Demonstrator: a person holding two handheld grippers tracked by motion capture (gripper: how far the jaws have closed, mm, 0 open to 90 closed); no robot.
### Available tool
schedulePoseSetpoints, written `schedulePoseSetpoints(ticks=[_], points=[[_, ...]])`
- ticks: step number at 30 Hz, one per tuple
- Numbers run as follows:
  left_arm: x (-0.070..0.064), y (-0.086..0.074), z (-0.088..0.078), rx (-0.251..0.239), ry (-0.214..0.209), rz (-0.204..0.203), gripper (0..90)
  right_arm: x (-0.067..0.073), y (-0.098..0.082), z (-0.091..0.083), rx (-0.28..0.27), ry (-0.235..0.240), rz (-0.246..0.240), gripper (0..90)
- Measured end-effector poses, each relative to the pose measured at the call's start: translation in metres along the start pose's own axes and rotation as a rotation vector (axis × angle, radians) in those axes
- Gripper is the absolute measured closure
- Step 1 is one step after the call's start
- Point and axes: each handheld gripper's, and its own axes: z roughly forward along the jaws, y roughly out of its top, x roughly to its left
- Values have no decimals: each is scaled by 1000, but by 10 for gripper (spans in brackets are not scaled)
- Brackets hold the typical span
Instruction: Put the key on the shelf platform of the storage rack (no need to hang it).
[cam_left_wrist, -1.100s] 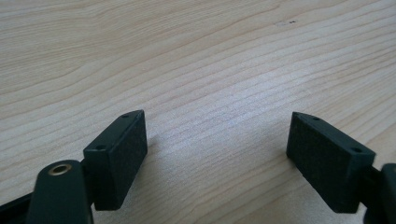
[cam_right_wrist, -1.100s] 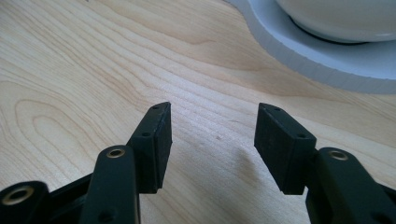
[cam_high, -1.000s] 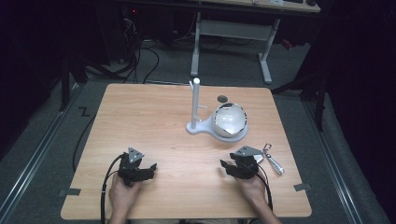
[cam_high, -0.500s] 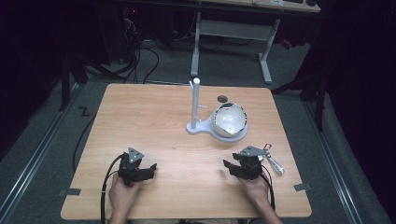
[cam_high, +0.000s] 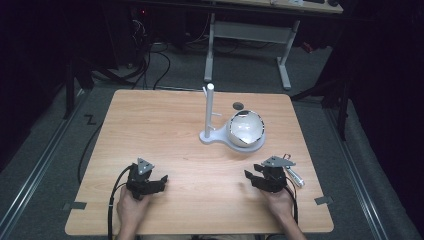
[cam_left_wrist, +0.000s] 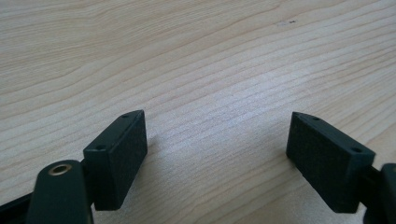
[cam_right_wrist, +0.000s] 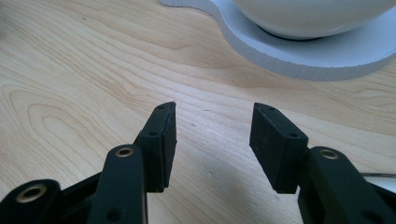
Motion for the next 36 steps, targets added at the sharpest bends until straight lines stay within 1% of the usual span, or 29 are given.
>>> schedulePoseSetpoints(ticks=[7, 9, 10, 11, 12, 17, 24, 25, 26, 32, 36], points=[[0, 0, 0, 0, 0, 0, 208, -6, -1, -6, -10, -9, 18, 516], [0, 0, 0, 0, 0, 0, 208, -8, -1, -8, -16, 5, 33, 514], [0, 0, 0, 0, 0, 0, 208, -8, -1, -8, -16, 5, 33, 514], [0, 0, 0, 0, 0, 0, 207, -9, -1, -10, -26, 12, 44, 515], [0, 0, 0, 0, 0, 0, 207, -9, -1, -10, -28, 10, 41, 514], [0, 0, 0, 0, 0, 0, 207, -13, -1, -14, -38, 13, 62, 515], [0, 0, 0, 0, 0, 0, 208, -19, 0, -22, -46, -9, 62, 516], [0, 0, 0, 0, 0, 0, 207, -21, 0, -25, -48, -18, 72, 516], [0, 0, 0, 0, 0, 0, 208, -23, -1, -26, -51, -21, 71, 516], [0, 0, 0, 0, 0, 0, 207, -29, -5, -30, -55, -36, 99, 518], [0, 0, 0, 0, 0, 0, 207, -31, -6, -32, -57, -42, 104, 520]])
